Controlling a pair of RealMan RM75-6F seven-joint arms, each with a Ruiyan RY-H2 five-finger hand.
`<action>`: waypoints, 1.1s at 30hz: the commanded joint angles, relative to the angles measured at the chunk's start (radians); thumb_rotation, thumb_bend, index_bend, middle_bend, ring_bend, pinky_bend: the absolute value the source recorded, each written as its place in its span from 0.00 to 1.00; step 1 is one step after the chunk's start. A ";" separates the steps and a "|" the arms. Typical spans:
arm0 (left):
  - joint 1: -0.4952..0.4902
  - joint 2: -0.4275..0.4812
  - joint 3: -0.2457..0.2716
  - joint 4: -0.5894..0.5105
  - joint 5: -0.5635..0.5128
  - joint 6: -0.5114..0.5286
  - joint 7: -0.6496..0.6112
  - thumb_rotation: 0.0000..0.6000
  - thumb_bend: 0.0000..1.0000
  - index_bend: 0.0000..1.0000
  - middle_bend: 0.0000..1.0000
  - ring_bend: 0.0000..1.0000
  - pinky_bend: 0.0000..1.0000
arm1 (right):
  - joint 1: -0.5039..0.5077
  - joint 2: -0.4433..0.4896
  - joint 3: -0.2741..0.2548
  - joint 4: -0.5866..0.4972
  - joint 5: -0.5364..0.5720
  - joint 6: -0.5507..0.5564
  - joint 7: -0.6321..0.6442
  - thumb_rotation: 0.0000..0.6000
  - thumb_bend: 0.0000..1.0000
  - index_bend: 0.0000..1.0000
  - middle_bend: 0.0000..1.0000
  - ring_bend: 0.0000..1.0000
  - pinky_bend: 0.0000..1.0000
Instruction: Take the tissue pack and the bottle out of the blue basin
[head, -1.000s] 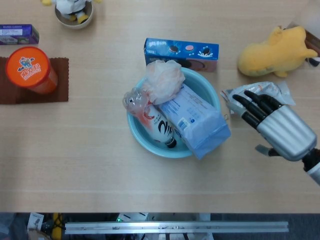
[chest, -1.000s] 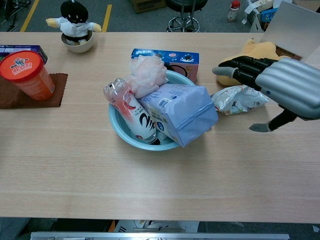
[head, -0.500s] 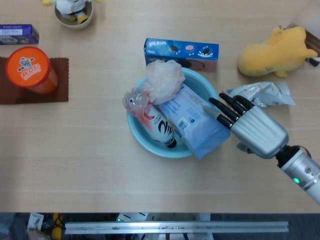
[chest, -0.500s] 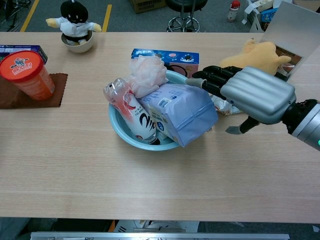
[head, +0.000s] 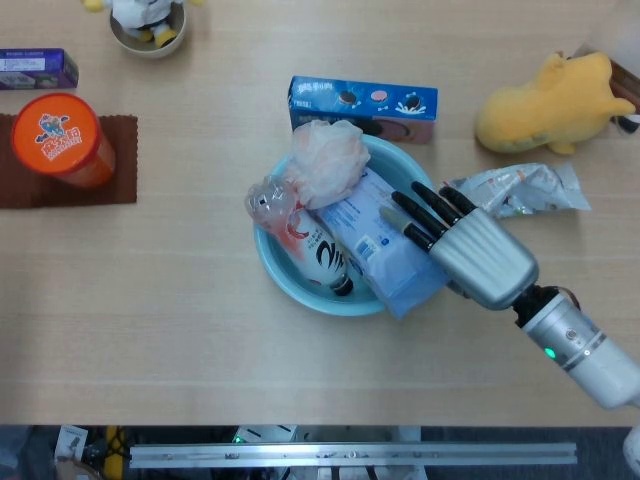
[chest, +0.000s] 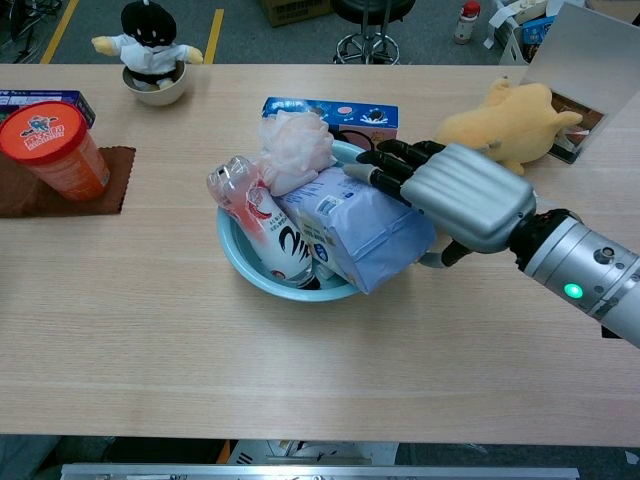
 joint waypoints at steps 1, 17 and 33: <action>0.000 0.005 0.003 -0.002 0.001 -0.005 -0.010 1.00 0.32 0.19 0.17 0.13 0.10 | 0.012 -0.037 0.007 0.032 -0.011 0.024 -0.013 1.00 0.09 0.13 0.25 0.18 0.40; -0.001 0.023 0.008 -0.011 -0.011 -0.023 -0.016 1.00 0.32 0.23 0.19 0.14 0.10 | 0.012 0.046 0.033 -0.014 -0.117 0.196 0.252 1.00 0.29 0.61 0.54 0.59 0.76; -0.007 0.026 0.009 -0.035 -0.009 -0.029 0.009 1.00 0.32 0.23 0.20 0.14 0.10 | -0.124 0.279 -0.011 -0.041 -0.198 0.424 0.399 1.00 0.29 0.61 0.55 0.59 0.76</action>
